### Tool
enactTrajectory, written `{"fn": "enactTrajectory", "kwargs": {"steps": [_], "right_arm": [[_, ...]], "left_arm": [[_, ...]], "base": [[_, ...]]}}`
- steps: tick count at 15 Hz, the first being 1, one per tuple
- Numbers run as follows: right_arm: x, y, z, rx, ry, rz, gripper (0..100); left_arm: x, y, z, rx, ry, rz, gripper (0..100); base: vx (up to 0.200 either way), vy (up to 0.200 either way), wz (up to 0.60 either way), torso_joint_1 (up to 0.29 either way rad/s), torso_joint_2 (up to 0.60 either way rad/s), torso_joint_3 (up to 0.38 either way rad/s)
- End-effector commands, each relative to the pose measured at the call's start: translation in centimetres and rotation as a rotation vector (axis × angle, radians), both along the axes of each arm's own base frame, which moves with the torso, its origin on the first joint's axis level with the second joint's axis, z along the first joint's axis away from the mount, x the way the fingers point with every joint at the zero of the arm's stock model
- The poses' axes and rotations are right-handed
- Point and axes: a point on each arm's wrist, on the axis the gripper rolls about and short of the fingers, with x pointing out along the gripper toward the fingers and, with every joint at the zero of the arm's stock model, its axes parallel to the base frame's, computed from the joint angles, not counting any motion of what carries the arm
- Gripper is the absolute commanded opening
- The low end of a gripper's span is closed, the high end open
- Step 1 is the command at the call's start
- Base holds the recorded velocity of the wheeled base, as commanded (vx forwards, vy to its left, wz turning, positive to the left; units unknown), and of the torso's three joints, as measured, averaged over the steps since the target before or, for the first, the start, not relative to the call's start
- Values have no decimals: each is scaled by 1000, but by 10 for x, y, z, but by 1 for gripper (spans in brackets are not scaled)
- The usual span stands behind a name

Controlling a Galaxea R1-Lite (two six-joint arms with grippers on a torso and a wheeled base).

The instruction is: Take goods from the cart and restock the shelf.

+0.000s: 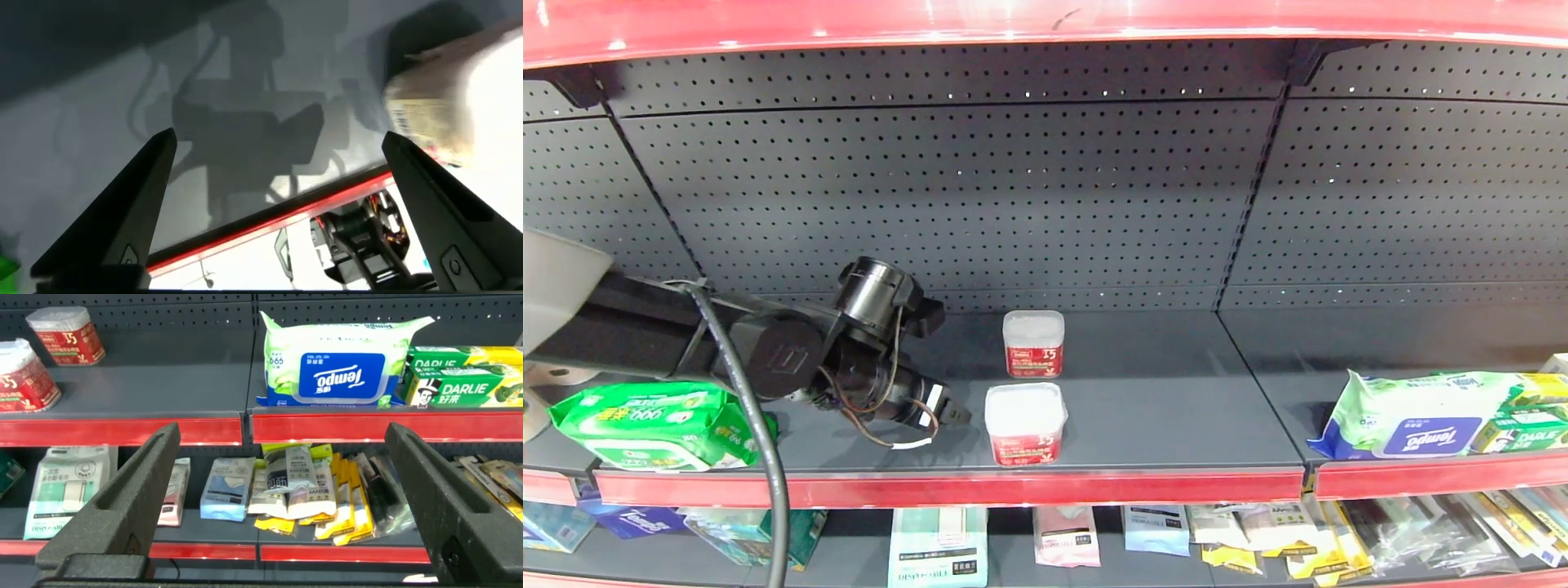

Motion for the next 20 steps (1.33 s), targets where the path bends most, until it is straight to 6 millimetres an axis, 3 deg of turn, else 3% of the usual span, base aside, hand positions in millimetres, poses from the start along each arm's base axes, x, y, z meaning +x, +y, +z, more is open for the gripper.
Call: {"fn": "enactTrajectory", "kwargs": {"steps": [1,20], "right_arm": [[0,0,0,0,1,0,100],[0,0,0,0,1,0,100]], "left_arm": [[1,-3,-5,7,11,-5,100],[24,-20,-11,6,-11,-16,100]], "base": [[0,0,0,0,0,0],[0,0,0,0,0,0]]}}
